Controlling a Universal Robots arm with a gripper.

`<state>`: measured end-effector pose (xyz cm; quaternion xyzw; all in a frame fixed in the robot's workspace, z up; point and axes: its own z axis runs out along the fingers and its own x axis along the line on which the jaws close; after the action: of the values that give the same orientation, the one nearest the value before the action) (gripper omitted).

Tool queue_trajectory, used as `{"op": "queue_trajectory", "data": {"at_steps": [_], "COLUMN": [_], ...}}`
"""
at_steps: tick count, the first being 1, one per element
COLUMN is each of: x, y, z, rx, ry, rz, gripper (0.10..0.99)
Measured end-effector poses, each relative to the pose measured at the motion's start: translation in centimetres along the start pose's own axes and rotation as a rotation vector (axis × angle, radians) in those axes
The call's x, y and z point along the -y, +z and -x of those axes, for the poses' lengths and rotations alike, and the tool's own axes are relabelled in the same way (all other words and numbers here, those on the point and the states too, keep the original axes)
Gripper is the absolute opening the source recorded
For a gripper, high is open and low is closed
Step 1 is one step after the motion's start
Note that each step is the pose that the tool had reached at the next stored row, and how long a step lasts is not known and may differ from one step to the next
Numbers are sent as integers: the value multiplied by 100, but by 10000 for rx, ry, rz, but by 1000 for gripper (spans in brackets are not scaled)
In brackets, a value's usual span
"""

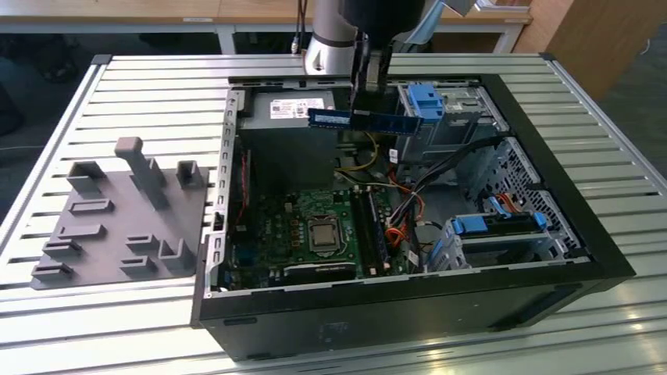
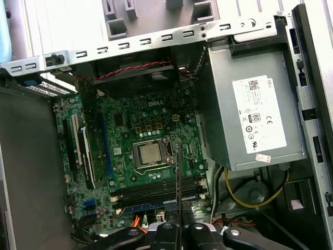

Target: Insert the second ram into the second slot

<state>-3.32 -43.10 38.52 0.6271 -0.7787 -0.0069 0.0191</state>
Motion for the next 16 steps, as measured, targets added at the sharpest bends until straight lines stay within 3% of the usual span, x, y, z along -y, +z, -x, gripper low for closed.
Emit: {"op": "queue_trajectory", "data": {"at_steps": [9,16], "x": [10,12], "y": [6,27], "z": [-48,-48], "rx": [-95,-200], "ry": [413,1275], "rz": [-16,-34], "gripper": [137,137]}}
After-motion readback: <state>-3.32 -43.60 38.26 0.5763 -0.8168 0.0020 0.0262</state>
